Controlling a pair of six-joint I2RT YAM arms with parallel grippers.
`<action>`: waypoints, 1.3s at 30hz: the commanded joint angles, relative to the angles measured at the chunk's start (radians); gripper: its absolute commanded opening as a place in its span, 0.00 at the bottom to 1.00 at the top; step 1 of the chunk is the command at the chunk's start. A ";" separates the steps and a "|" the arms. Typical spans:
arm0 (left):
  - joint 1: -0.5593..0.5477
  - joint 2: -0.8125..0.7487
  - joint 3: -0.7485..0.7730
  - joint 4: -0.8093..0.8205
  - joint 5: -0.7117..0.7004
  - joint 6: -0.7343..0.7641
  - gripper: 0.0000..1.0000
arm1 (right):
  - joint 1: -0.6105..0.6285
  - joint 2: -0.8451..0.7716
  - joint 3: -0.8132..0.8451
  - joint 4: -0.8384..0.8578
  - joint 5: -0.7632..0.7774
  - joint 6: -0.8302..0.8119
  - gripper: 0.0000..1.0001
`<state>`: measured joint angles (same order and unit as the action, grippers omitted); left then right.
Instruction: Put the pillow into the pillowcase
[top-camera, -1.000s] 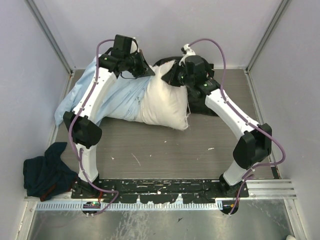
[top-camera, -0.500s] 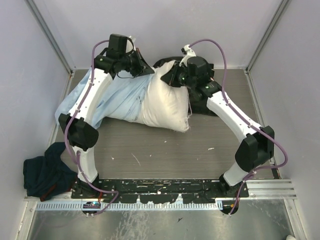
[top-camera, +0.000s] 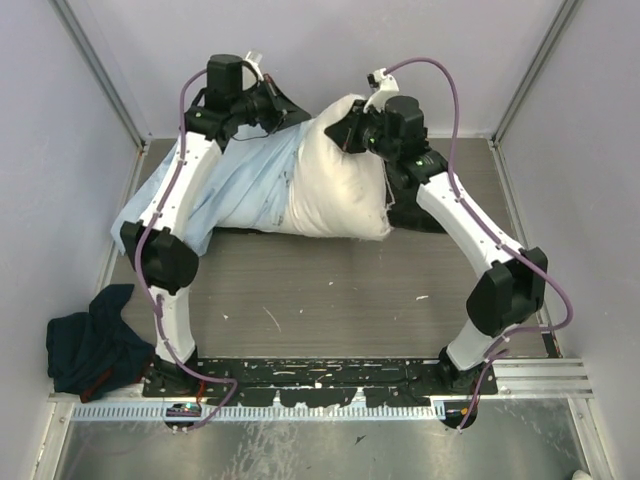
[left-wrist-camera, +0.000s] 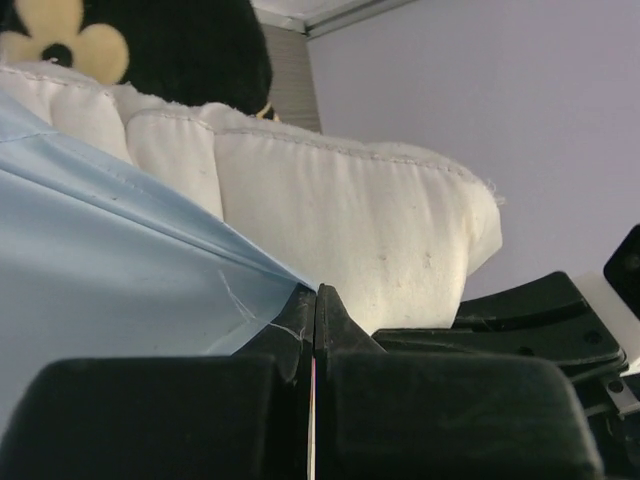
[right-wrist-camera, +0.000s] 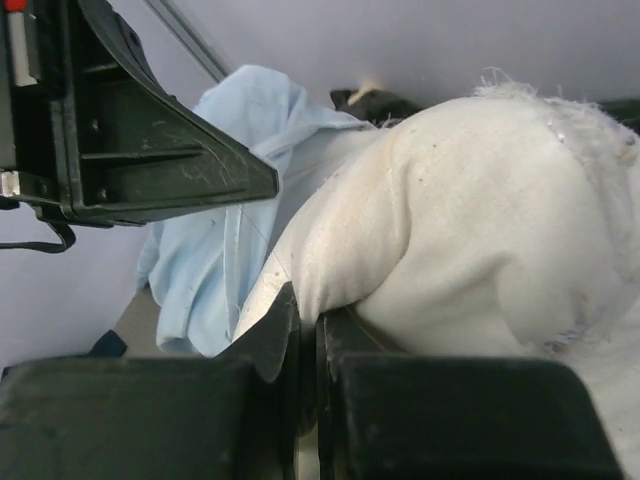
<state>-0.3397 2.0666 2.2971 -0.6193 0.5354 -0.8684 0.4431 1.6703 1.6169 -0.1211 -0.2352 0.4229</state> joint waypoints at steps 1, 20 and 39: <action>-0.064 -0.273 -0.141 0.378 0.182 -0.013 0.00 | 0.031 -0.164 -0.059 0.263 -0.137 -0.104 0.01; -0.316 -0.986 -1.398 0.634 -0.071 0.011 0.03 | 0.234 -0.620 -0.866 0.225 -0.024 -0.189 0.01; -0.440 -1.225 -1.599 0.441 -0.230 -0.030 0.10 | 0.476 -0.868 -1.064 -0.090 0.154 -0.002 0.01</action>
<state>-0.7464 0.9154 0.7277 -0.1314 0.3332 -0.8749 0.8810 0.8230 0.5995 -0.0364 -0.0689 0.3370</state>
